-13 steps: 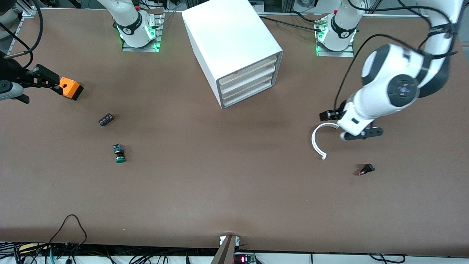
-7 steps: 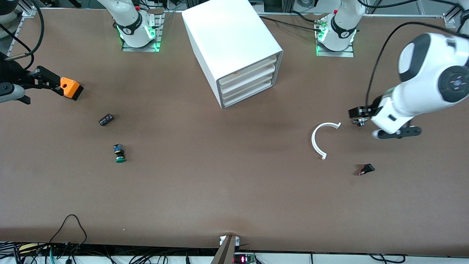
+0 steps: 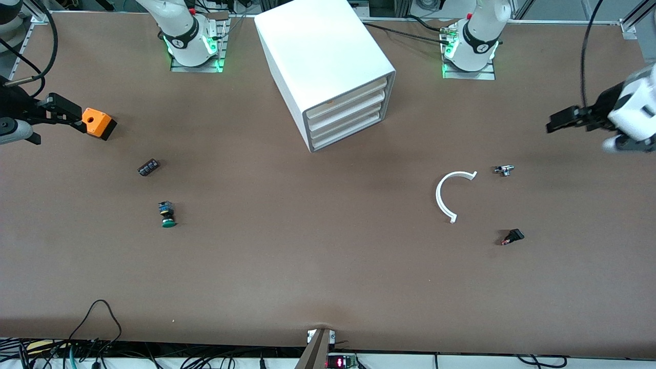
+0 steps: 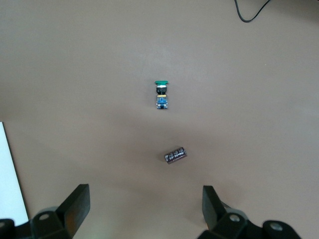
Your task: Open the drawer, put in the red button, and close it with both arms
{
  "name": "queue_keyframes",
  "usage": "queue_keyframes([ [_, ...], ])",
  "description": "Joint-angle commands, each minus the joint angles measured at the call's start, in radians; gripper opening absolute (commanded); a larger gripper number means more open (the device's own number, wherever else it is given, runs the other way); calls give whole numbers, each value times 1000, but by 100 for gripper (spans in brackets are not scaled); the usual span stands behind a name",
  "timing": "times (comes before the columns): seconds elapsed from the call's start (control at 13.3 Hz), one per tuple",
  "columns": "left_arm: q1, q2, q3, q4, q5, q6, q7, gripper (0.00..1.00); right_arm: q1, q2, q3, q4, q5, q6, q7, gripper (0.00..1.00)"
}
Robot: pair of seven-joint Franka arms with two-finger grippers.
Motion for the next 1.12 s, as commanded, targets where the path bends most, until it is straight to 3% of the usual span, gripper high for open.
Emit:
queue_keyframes([
  [0.0, -14, -74, 23, -52, 27, -23, 39, 100, 2, 1, 3, 11, -10, -15, -13, 100],
  [0.45, -16, -126, -3, -39, 136, -44, 37, 100, 2, 1, 3, 11, -10, -14, -12, 100],
  [1.05, -16, -130, 5, -16, 80, -31, 43, 100, 2, 1, 0, 11, -7, -14, -12, 100],
])
